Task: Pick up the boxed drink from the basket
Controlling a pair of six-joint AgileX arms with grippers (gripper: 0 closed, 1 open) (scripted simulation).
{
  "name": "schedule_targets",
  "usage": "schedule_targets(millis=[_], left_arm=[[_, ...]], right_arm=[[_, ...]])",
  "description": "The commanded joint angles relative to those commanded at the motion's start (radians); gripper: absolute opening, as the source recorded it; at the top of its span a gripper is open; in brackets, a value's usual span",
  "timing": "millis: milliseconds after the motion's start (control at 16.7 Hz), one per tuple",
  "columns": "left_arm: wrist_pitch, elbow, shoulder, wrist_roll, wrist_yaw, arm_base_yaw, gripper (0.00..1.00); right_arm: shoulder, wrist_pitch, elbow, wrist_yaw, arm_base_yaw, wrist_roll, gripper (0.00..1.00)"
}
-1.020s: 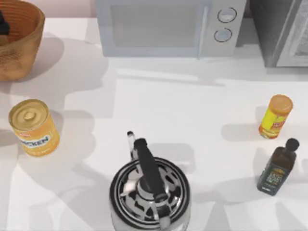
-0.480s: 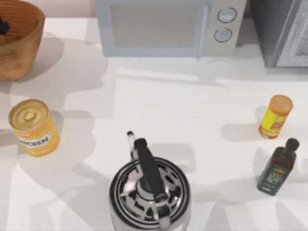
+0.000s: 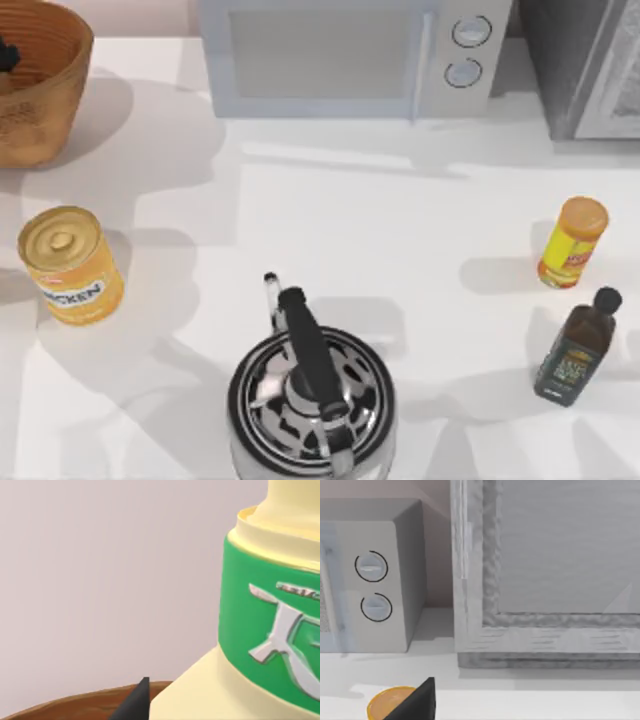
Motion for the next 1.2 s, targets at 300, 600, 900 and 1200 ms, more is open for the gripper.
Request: schedule_targets(millis=[300, 600, 900, 1200], left_arm=[[-0.060, 0.017, -0.047, 0.000, -0.001, 0.007, 0.00], [-0.249, 0.108, -0.157, 0.003, -0.003, 0.006, 0.00], [-0.460, 0.207, -0.270, 0.006, -0.005, 0.005, 0.00], [-0.540, 0.247, -0.311, 0.005, -0.005, 0.005, 0.00]], right_arm=[[0.000, 0.000, 0.000, 0.000, 0.000, 0.000, 1.00], [0.000, 0.000, 0.000, 0.000, 0.000, 0.000, 1.00], [0.000, 0.000, 0.000, 0.000, 0.000, 0.000, 1.00], [0.000, 0.000, 0.000, 0.000, 0.000, 0.000, 1.00]])
